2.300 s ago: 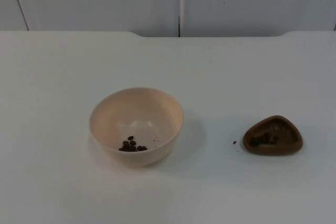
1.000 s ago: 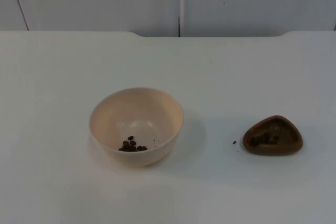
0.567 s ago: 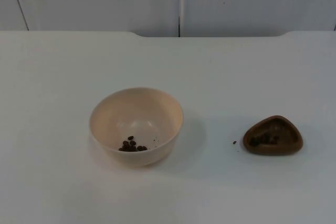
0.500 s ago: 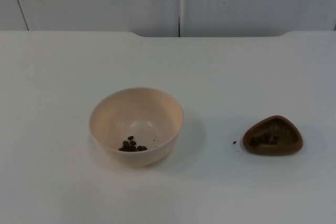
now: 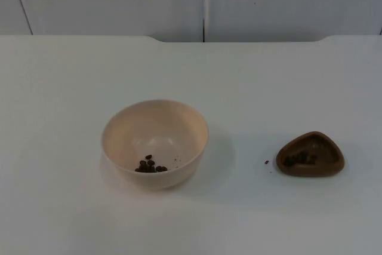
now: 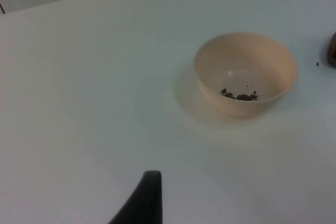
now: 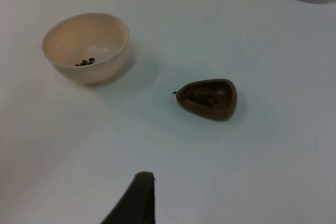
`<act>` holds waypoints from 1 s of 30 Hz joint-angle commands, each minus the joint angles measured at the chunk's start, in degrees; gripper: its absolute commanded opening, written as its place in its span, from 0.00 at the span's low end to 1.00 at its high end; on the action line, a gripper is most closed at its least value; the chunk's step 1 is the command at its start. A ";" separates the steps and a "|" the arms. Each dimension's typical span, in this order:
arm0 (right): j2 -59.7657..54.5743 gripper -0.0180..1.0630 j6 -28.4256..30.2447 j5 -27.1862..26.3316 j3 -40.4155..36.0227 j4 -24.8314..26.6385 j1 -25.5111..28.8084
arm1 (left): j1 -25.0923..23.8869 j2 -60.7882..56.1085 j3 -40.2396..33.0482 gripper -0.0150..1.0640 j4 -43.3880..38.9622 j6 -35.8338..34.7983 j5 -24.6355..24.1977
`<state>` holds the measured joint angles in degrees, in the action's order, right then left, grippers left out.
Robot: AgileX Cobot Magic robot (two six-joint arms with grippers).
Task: Pick up the bowl with the left hand and pour the coffee beans from the cup into the bowl with the right hand.
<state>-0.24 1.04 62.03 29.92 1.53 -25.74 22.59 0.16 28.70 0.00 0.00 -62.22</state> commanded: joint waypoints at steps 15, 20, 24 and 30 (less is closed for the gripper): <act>0.24 0.99 -0.08 -0.38 -0.34 0.10 20.05 | 0.23 -0.16 -0.34 0.99 0.53 0.00 0.69; 0.24 0.99 -0.08 -0.38 -0.34 0.10 23.43 | 0.23 -0.16 -0.34 0.99 0.53 0.00 0.69; 0.24 0.99 -0.08 -0.38 -0.34 0.10 23.57 | -0.85 -0.16 -0.34 0.99 0.41 0.00 0.69; 0.24 0.99 -0.08 -0.38 -0.34 0.10 23.57 | -3.36 -0.16 -0.34 0.99 0.41 0.00 0.69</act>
<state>-0.24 1.04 62.03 29.92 1.53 -2.70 19.45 0.16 28.70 0.00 0.00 -62.22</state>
